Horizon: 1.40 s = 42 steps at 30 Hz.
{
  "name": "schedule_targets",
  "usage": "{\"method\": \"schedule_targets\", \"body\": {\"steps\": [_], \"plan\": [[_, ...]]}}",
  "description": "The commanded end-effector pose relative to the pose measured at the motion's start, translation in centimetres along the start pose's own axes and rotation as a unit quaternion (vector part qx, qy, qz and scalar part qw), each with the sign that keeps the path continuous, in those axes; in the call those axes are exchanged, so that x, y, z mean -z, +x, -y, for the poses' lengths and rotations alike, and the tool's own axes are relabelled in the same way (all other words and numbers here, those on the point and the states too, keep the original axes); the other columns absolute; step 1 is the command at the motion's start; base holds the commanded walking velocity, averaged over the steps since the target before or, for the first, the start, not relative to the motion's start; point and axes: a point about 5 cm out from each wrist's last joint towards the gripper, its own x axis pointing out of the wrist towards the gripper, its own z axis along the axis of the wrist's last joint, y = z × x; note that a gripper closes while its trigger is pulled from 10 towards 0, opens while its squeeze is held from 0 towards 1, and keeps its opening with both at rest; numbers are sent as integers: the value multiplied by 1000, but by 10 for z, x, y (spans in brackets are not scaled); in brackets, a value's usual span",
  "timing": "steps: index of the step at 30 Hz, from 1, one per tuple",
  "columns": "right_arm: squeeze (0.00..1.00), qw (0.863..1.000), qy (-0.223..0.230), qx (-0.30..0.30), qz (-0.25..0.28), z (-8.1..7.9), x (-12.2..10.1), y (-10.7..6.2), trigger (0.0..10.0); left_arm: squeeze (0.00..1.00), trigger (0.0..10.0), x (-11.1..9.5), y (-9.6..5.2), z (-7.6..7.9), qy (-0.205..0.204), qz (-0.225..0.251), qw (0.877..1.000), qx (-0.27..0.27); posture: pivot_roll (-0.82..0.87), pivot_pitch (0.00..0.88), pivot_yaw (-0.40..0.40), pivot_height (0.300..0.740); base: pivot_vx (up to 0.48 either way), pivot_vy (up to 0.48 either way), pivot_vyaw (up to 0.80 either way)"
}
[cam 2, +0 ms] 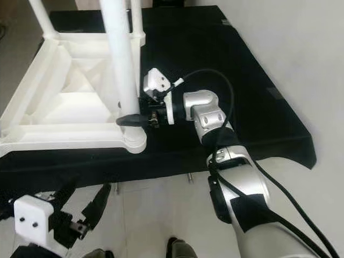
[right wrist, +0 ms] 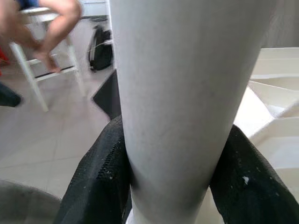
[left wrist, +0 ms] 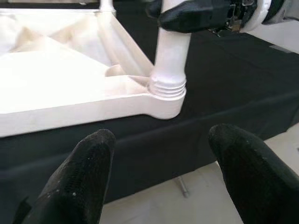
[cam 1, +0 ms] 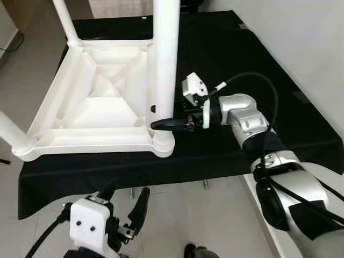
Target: Building children table
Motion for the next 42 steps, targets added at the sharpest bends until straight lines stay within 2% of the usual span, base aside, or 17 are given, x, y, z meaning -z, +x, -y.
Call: {"method": "schedule_targets", "body": {"steps": [1, 7, 8, 9, 10, 11, 13, 19, 20, 23, 24, 31, 35, 36, 37, 38, 42], "plan": [[0, 998, 3, 60, -3, 5, 8, -16, 0, 0, 10000, -1, -3, 2, 6, 0, 1000, -3, 33, 212, -43, 740, 0, 0, 0], [0, 988, 23, 149, -12, 3, 23, -26, 0, 0, 10000, 0, -5, 7, 3, -3, 1000, -6, 18, 217, -43, 740, 0, 0, 0], [0, 956, 43, 285, -49, -11, 43, -15, 0, 0, 10000, 2, -7, 6, 1, -4, 1000, -5, 1, 228, -38, 740, 0, 0, 0], [0, 929, 44, 361, -69, -34, 51, -4, 0, 0, 10000, 3, -7, 6, 1, -4, 1000, -4, -4, 229, -24, 740, 0, 0, 0], [0, 929, 44, 361, -69, -34, 51, -4, 0, 0, 10000, 3, -7, 6, 1, -4, 1000, -4, -4, 229, -24, 740, 0, 0, 0], [0, 907, 44, 411, -76, -50, 52, -1, 0, 0, 10000, 3, -8, 6, 1, -4, 1000, -3, -4, 229, -24, 740, 0, 0, 0], [0, 913, 52, 401, -50, -63, 41, 25, 0, 0, 10000, 4, -8, 5, 0, -5, 1000, -1, -13, 227, -13, 740, 0, 0, 0], [0, 927, 55, 371, -30, -61, 33, 40, 39, 0, 10000, 5, -7, 5, -2, -4, 1000, 0, -8, 220, -22, 740, 0, 0, 0], [0, 933, 56, 355, -17, -58, 28, 46, 10000, 0, 10000, 6, -6, 6, -5, -2, 1000, -1, -6, 221, -27, 740, 0, 0, 0], [0, 952, 60, 298, 15, -53, 16, 56, 10000, 0, 10000, 7, -6, 6, -8, 0, 1000, -4, -8, 221, -29, 740, 0, 0, 0], [1000, 963, 63, 262, 30, -55, 9, 59, 10000, 0, 10000, 8, -6, 7, -9, 1, 1000, -4, -3, 219, -31, 740, 0, 0, 0], [1000, 987, 35, 143, 68, -45, -15, 60, 10000, 0, 10000, 8, -4, 7, -14, 6, 1000, 2, 11, 215, -30, 740, 0, 0, 0], [1000, 987, 35, 143, 68, -45, -15, 60, 10000, 0, 10000, 8, -4, 7, -14, 6, 1000, 2, 11, 215, -30, 740, 0, 0, 0], [761, 992, 23, 104, 75, -39, -19, 57, 10000, 0, 10000, 9, -3, 8, -15, 7, 1000, 3, 18, 212, -32, 740, 0, 0, 0], [761, 992, 23, 104, 75, -39, -19, 57, 10000, 0, 10000, 9, -3, 8, -15, 7, 1000, 3, 18, 212, -32, 740, 0, 0, 0], [0, 996, 2, 49, 69, -32, -20, 51, 10000, 0, 10000, 9, -3, 8, -16, 8, 1000, 5, 30, 207, -37, 740, 0, 0, 0], [0, 998, -8, -27, 52, -19, -24, 42, 10000, 0, 10000, 10, -2, 8, -18, 11, 1000, 6, 33, 204, -38, 740, 0, 0, 0]]}}
